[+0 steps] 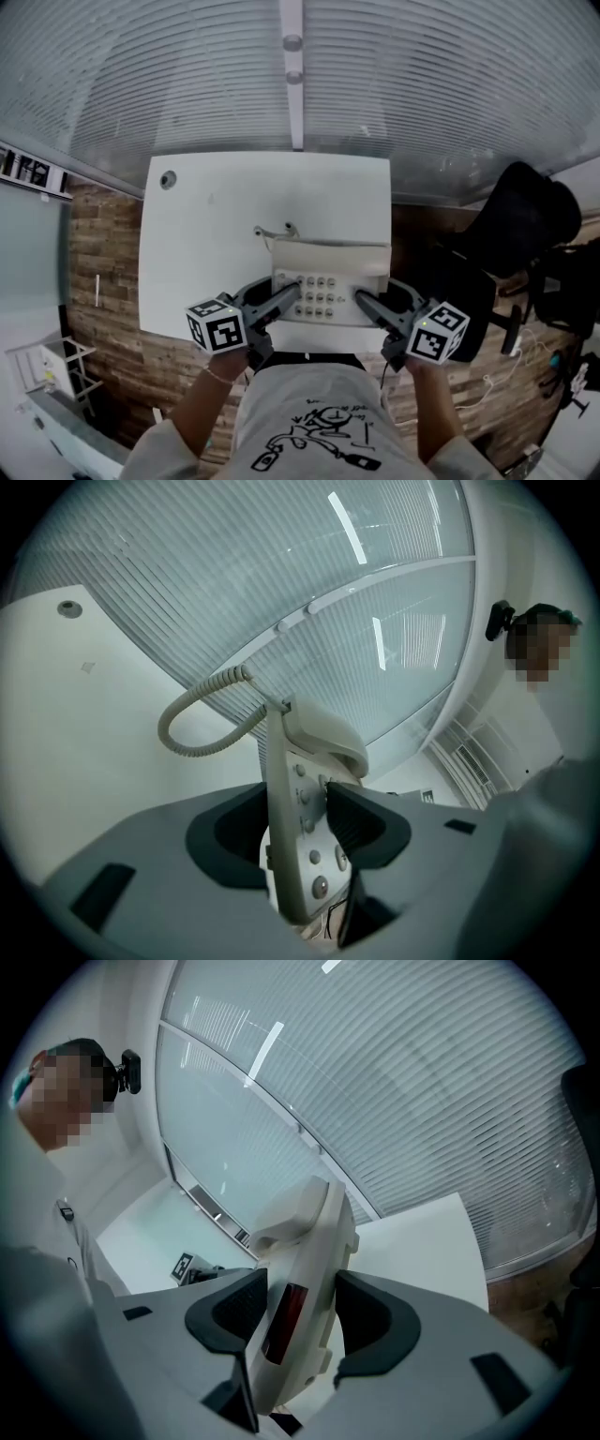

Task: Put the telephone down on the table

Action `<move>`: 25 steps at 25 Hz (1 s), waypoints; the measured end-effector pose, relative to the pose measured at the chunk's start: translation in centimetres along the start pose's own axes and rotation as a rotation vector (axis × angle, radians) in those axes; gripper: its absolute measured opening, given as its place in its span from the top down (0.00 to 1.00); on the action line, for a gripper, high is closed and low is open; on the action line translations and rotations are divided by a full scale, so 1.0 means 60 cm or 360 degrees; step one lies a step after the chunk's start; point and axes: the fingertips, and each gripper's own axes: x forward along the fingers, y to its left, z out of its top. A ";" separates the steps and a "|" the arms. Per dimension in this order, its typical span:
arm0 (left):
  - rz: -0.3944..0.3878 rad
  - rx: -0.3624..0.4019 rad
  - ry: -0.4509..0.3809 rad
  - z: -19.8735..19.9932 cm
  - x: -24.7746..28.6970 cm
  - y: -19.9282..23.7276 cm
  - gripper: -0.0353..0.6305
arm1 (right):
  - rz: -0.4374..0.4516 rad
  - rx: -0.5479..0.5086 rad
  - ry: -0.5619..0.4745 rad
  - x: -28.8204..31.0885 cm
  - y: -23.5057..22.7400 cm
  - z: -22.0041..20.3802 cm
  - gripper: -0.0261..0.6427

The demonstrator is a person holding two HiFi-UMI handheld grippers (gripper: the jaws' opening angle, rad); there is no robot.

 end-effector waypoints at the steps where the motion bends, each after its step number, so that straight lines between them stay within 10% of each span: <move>1: 0.0000 -0.0003 0.0002 -0.003 0.000 0.005 0.67 | -0.0003 0.0001 0.0005 0.002 -0.003 -0.004 0.59; 25: 0.0050 -0.0069 0.0037 -0.083 0.014 0.105 0.67 | -0.0020 0.0075 0.0076 0.039 -0.076 -0.105 0.59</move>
